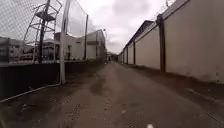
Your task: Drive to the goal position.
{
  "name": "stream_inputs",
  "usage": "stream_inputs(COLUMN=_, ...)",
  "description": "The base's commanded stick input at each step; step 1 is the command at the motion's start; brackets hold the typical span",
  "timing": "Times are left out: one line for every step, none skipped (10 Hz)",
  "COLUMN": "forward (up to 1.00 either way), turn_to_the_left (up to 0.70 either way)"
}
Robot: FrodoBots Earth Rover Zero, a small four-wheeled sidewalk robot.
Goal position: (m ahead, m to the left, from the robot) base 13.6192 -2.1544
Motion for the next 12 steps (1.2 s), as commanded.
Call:
stream_inputs(forward=0.7, turn_to_the_left=0.0)
stream_inputs(forward=0.7, turn_to_the_left=0.0)
stream_inputs(forward=0.7, turn_to_the_left=0.0)
stream_inputs(forward=0.7, turn_to_the_left=0.0)
stream_inputs(forward=0.7, turn_to_the_left=0.0)
stream_inputs(forward=0.7, turn_to_the_left=0.0)
stream_inputs(forward=0.7, turn_to_the_left=0.0)
stream_inputs(forward=0.7, turn_to_the_left=0.0)
stream_inputs(forward=0.7, turn_to_the_left=0.0)
stream_inputs(forward=0.7, turn_to_the_left=0.0)
stream_inputs(forward=0.7, turn_to_the_left=0.0)
stream_inputs(forward=0.7, turn_to_the_left=0.0)
